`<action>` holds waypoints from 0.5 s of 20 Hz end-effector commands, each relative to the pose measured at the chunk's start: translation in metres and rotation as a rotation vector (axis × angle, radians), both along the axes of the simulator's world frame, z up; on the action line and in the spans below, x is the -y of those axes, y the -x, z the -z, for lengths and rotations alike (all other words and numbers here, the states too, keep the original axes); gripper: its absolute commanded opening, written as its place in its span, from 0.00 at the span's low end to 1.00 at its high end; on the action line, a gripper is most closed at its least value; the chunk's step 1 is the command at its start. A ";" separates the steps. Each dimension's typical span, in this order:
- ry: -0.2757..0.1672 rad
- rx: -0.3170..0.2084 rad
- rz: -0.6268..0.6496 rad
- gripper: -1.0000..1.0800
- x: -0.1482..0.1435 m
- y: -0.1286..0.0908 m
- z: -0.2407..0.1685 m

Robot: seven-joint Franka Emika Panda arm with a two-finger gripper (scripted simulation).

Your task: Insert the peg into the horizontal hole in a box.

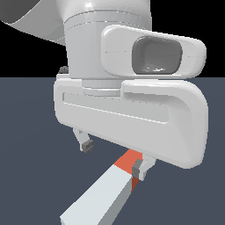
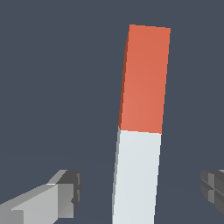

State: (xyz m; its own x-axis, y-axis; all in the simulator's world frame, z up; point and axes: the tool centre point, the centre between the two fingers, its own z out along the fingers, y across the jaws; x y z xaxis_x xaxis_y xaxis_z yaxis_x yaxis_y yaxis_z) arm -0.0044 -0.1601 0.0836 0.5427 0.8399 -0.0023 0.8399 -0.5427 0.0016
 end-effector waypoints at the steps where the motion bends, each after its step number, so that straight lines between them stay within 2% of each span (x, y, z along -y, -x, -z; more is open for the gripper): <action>1: -0.001 0.001 0.055 0.96 0.014 0.005 0.008; 10: -0.002 -0.001 0.077 0.96 0.020 0.008 0.018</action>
State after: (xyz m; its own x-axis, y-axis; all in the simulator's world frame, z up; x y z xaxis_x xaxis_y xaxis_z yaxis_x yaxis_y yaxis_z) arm -0.0123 -0.1809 0.0686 0.6055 0.7958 -0.0015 0.7958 -0.6055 0.0006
